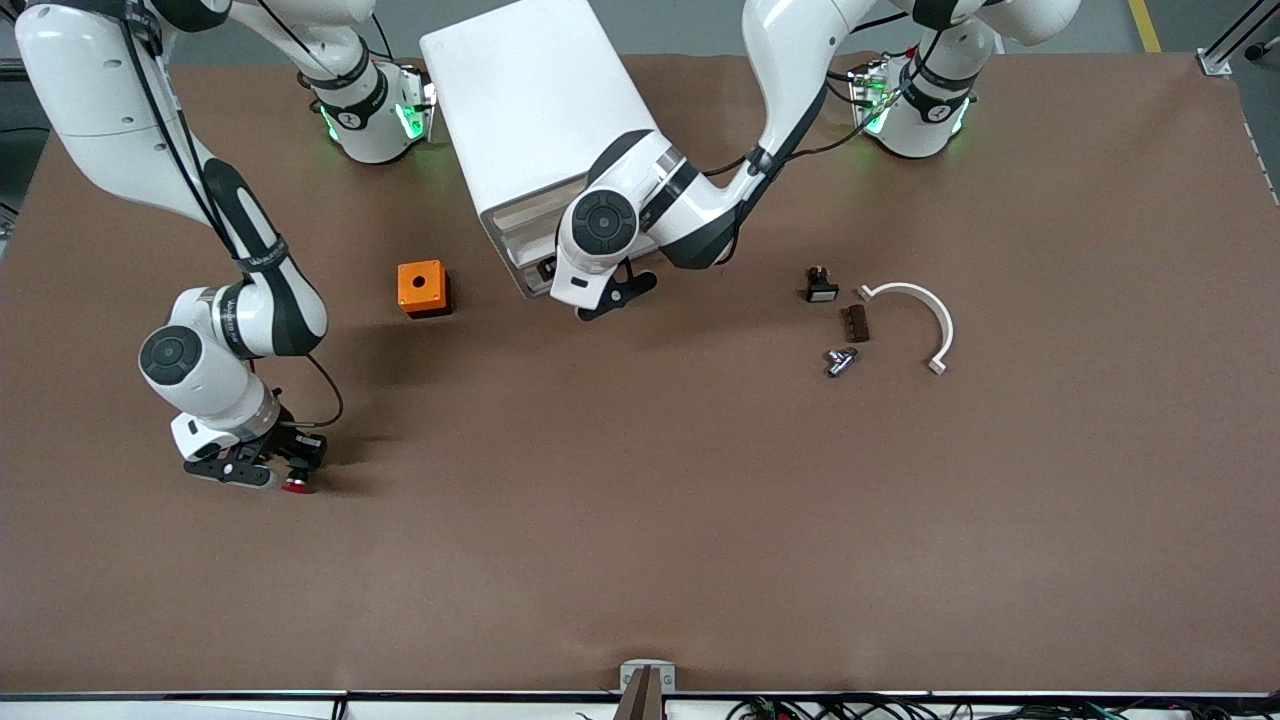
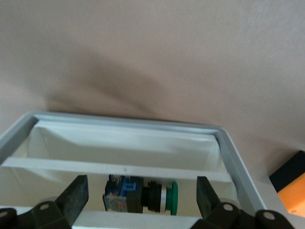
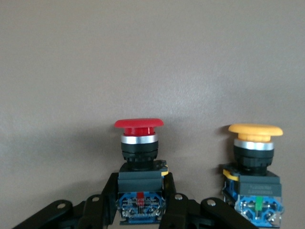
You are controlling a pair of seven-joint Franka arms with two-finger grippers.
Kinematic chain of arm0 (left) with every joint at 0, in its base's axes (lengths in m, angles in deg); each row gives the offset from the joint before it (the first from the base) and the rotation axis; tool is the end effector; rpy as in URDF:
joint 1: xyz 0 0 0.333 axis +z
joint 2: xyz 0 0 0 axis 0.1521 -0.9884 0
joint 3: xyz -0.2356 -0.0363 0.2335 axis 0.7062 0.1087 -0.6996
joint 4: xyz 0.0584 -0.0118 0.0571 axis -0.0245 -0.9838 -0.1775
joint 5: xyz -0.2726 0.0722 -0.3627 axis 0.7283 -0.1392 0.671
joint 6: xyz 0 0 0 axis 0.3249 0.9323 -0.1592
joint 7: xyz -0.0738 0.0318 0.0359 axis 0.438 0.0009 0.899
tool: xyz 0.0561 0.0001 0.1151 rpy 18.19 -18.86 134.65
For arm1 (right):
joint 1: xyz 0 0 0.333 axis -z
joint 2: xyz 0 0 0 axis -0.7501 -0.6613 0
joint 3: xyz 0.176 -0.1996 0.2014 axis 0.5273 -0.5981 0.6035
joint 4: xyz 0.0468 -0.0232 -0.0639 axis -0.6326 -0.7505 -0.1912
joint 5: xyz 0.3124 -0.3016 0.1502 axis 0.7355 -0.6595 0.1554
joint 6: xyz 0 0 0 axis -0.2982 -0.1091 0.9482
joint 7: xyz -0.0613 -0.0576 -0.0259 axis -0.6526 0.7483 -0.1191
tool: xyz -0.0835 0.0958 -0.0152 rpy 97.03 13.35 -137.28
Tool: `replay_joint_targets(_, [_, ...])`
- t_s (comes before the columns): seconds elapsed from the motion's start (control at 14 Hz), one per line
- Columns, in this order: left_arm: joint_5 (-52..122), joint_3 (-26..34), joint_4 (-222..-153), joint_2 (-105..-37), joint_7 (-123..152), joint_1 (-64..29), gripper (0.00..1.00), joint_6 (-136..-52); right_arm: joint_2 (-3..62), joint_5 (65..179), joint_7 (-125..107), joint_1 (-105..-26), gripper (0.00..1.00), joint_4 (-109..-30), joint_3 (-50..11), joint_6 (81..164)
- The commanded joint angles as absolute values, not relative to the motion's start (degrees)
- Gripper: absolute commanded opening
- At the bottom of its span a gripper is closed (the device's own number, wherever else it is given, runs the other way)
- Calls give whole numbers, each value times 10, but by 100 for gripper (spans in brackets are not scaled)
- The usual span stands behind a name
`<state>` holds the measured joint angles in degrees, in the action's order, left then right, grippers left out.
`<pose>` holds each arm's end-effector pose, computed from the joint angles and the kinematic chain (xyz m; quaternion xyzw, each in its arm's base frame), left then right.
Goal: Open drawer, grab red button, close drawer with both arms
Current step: 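Lower the red button beside the yellow button with the right gripper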
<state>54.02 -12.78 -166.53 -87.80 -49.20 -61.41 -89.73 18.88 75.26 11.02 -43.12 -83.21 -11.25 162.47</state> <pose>0.4333 -0.6634 0.2374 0.9412 0.2435 -0.2297 0.0448 0.6824 -0.0297 0.1227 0.9927 -0.0854 0.0832 0.0202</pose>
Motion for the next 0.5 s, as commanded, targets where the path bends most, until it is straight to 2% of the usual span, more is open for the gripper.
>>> replay_joint_targets(0.0, [585, -124, -1679, -871, -504, -616, 100, -904, 181, 758, 111, -417, 100, -817, -100, 1620])
replay_joint_targets(0.43, [586, -126, -1678, -868, -497, -612, 100, -904, 168, 758, 105, -415, 100, -809, -100, 1620])
